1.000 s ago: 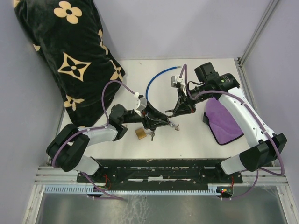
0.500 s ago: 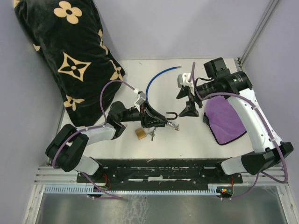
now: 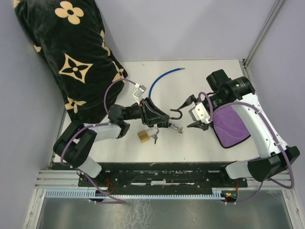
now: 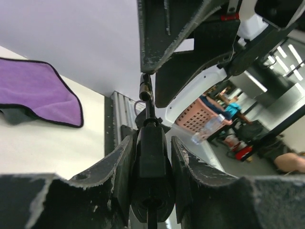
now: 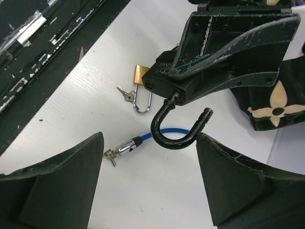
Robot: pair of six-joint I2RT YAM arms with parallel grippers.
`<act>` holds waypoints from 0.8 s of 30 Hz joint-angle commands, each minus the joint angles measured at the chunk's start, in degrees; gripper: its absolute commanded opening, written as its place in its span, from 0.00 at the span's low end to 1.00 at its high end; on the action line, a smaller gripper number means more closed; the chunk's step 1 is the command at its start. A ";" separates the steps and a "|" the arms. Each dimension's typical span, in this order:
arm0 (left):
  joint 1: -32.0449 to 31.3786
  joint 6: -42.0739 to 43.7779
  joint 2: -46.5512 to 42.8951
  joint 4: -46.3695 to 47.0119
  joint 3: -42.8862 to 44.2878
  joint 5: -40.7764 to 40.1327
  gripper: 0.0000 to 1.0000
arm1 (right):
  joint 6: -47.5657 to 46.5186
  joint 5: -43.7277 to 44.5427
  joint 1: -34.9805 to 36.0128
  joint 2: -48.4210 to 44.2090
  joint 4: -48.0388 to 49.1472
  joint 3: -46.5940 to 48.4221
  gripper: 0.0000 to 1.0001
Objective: Lock with the key
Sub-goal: Lock the lock.
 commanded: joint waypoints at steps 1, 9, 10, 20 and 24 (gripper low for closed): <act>0.45 -15.41 2.96 12.88 3.95 -4.31 0.03 | -4.28 -2.62 0.26 -1.56 2.97 -0.29 0.84; 0.49 -27.47 9.39 16.87 7.36 -7.19 0.03 | -0.84 2.28 1.75 -0.88 9.80 -1.06 0.79; 0.44 -28.38 9.85 16.82 7.59 -7.48 0.03 | 0.07 3.38 1.99 -0.97 11.42 -1.77 0.78; 0.45 -34.12 11.77 16.83 10.06 -6.45 0.03 | 7.73 13.43 2.50 -1.58 24.95 -7.14 0.61; 0.43 -34.91 11.97 16.86 10.56 -5.89 0.03 | 10.09 13.68 2.55 -1.73 26.59 -6.93 0.49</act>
